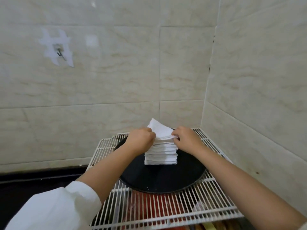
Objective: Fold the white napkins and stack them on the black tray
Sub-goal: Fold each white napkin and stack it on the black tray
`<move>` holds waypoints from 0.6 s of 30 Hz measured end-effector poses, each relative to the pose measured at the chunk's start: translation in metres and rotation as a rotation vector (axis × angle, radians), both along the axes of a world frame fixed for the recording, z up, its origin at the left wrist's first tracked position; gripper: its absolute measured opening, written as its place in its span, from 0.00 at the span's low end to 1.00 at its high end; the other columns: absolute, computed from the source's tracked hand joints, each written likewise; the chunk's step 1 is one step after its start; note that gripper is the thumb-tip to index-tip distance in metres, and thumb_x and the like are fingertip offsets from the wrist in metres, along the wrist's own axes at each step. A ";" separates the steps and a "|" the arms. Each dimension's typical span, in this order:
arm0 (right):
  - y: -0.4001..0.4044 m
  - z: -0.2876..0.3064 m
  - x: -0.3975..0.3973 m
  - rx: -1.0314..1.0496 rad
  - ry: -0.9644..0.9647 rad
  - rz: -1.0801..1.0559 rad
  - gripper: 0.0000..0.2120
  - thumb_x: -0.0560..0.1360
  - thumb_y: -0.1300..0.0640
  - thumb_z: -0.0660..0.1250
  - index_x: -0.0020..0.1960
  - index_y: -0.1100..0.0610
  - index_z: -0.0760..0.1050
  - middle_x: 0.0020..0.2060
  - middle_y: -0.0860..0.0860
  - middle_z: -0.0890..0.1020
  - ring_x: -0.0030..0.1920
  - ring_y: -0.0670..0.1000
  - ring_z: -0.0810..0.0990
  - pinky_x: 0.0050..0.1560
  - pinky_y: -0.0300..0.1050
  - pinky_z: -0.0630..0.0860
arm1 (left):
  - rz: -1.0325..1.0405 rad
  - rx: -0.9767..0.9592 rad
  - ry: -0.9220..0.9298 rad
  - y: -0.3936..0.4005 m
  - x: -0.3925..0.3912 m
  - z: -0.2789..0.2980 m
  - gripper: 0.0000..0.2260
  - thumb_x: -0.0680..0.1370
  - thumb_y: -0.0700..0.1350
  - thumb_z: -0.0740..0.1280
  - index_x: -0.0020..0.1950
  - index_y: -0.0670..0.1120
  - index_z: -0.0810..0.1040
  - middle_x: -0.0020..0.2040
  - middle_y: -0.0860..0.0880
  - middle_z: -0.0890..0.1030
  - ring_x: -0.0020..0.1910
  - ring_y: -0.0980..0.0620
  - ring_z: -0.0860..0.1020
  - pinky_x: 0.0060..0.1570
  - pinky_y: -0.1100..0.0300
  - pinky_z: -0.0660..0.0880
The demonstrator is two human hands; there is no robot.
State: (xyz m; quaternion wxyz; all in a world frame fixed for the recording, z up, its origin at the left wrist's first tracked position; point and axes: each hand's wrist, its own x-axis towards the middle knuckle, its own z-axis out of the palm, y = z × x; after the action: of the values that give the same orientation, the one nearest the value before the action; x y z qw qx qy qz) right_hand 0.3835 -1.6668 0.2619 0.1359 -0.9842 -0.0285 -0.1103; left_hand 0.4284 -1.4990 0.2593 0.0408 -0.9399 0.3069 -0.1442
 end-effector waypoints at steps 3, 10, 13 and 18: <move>0.002 -0.009 -0.006 -0.053 0.148 -0.010 0.13 0.72 0.60 0.61 0.29 0.56 0.66 0.34 0.52 0.70 0.46 0.56 0.75 0.40 0.46 0.67 | 0.030 0.002 0.080 0.007 -0.006 -0.007 0.15 0.79 0.44 0.56 0.65 0.44 0.70 0.64 0.45 0.73 0.62 0.44 0.72 0.54 0.52 0.72; 0.072 0.029 -0.024 -0.167 -0.041 0.021 0.19 0.77 0.53 0.58 0.66 0.57 0.68 0.64 0.55 0.71 0.65 0.56 0.69 0.63 0.47 0.67 | 0.198 -0.176 0.039 0.091 -0.044 0.009 0.18 0.79 0.46 0.57 0.69 0.44 0.66 0.68 0.44 0.69 0.66 0.44 0.68 0.62 0.52 0.69; 0.157 0.039 -0.029 -0.157 -0.112 0.157 0.18 0.77 0.55 0.58 0.65 0.58 0.70 0.64 0.56 0.73 0.65 0.57 0.69 0.63 0.48 0.67 | 0.382 -0.192 0.022 0.179 -0.079 0.017 0.16 0.79 0.45 0.57 0.65 0.43 0.68 0.66 0.44 0.70 0.65 0.44 0.69 0.59 0.51 0.70; 0.365 0.032 -0.077 -0.112 -0.151 0.487 0.18 0.76 0.56 0.59 0.65 0.58 0.70 0.63 0.58 0.73 0.65 0.58 0.69 0.62 0.50 0.69 | 0.764 -0.124 -0.028 0.375 -0.190 0.012 0.14 0.79 0.46 0.58 0.63 0.42 0.70 0.63 0.43 0.72 0.64 0.42 0.69 0.57 0.50 0.70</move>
State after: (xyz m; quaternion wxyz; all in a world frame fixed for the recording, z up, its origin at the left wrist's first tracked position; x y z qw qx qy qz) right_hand 0.3064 -1.3020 0.2944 0.1010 -0.9433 -0.2806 -0.1459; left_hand 0.2386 -1.1242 0.2714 0.0391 -0.9851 -0.0755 -0.1498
